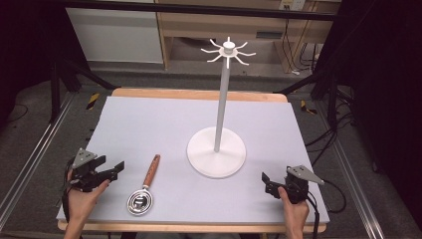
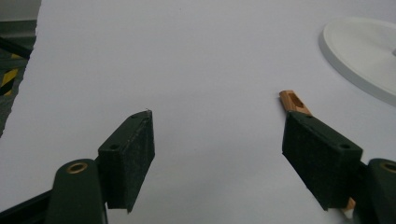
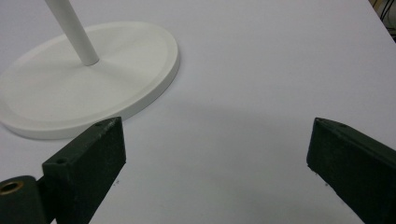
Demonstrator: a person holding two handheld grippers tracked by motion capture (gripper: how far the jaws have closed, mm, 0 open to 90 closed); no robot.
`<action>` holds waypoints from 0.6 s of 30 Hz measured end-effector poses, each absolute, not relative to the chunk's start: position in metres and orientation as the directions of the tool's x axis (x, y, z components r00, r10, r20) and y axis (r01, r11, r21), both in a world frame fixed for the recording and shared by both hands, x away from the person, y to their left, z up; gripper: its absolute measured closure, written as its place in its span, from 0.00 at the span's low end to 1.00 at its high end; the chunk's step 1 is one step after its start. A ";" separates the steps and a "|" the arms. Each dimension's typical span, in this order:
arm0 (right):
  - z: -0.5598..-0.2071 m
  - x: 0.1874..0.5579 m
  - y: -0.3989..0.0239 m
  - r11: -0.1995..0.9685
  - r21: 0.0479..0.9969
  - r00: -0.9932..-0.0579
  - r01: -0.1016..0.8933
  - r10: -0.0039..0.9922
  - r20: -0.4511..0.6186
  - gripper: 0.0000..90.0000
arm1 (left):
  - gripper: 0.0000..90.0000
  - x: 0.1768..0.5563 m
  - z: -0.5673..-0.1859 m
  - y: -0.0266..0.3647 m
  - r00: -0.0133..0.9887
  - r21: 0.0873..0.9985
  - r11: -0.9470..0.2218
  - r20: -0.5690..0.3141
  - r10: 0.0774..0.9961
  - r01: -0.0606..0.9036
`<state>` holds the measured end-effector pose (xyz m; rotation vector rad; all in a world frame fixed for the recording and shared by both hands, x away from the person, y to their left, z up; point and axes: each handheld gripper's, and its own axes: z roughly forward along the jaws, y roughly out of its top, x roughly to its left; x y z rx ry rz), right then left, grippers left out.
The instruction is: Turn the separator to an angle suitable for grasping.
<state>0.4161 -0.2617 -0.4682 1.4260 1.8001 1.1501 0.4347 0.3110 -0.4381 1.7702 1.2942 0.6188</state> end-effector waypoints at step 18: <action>-0.466 0.414 -0.258 0.084 0.882 -0.280 0.463 0.958 0.056 0.05 | 0.36 0.426 -0.421 0.283 0.434 0.827 -0.206 -0.051 0.899 0.524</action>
